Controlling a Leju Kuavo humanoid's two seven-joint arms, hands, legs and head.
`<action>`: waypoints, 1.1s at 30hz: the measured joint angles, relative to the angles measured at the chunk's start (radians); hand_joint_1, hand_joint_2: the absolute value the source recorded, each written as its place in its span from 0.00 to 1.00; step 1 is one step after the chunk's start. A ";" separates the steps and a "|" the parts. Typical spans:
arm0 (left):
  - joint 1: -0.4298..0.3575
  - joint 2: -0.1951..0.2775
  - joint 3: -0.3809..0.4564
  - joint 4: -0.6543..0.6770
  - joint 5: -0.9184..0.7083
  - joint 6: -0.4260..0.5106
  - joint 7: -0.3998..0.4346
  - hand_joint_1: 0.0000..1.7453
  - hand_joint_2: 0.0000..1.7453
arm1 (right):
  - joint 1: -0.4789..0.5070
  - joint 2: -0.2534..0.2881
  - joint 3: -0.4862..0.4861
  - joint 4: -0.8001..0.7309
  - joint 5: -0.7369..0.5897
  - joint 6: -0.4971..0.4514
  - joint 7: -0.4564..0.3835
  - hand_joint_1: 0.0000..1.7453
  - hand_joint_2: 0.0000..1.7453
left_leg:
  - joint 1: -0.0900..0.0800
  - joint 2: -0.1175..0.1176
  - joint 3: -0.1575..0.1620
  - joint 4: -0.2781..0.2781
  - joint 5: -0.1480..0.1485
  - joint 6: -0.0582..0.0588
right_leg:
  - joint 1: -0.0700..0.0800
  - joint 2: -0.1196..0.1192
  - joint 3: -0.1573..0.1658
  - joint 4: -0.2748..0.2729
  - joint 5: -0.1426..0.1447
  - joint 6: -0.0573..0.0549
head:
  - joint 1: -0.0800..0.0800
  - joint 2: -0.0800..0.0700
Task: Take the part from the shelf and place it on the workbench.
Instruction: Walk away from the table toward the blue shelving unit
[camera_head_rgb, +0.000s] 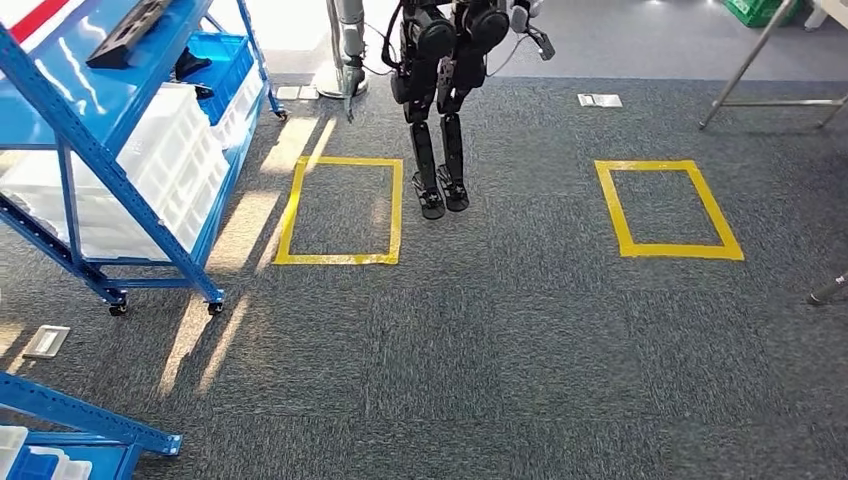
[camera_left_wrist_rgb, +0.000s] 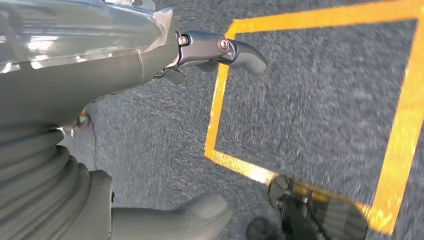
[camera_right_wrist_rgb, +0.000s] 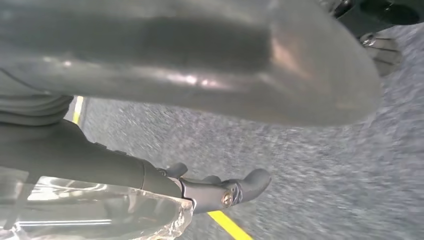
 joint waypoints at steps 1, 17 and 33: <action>-0.001 0.000 0.001 0.000 -0.001 -0.002 -0.004 0.00 1.00 | 0.001 0.001 0.000 0.000 0.001 0.001 -0.001 0.00 0.00 | -0.001 -0.011 -0.001 -0.001 0.002 0.003 | -0.004 0.024 -0.029 0.062 -0.028 -0.002 | 0.001 0.000; 0.007 0.002 0.000 0.000 -0.054 -0.042 -0.037 0.00 1.00 | 0.019 0.002 -0.013 0.006 -0.046 -0.022 -0.014 0.00 0.00 | 0.008 -0.041 -0.101 0.200 -0.106 -0.048 | -0.023 0.032 0.016 -0.072 0.059 -0.016 | -0.005 0.000; 0.003 0.004 -0.008 0.000 -0.074 -0.061 -0.057 0.00 1.00 | 0.025 0.009 -0.048 0.007 -0.074 -0.031 -0.021 0.00 0.00 | 0.004 -0.036 0.005 -0.008 0.002 -0.002 | -0.013 0.036 -0.075 0.154 -0.064 -0.003 | 0.006 0.000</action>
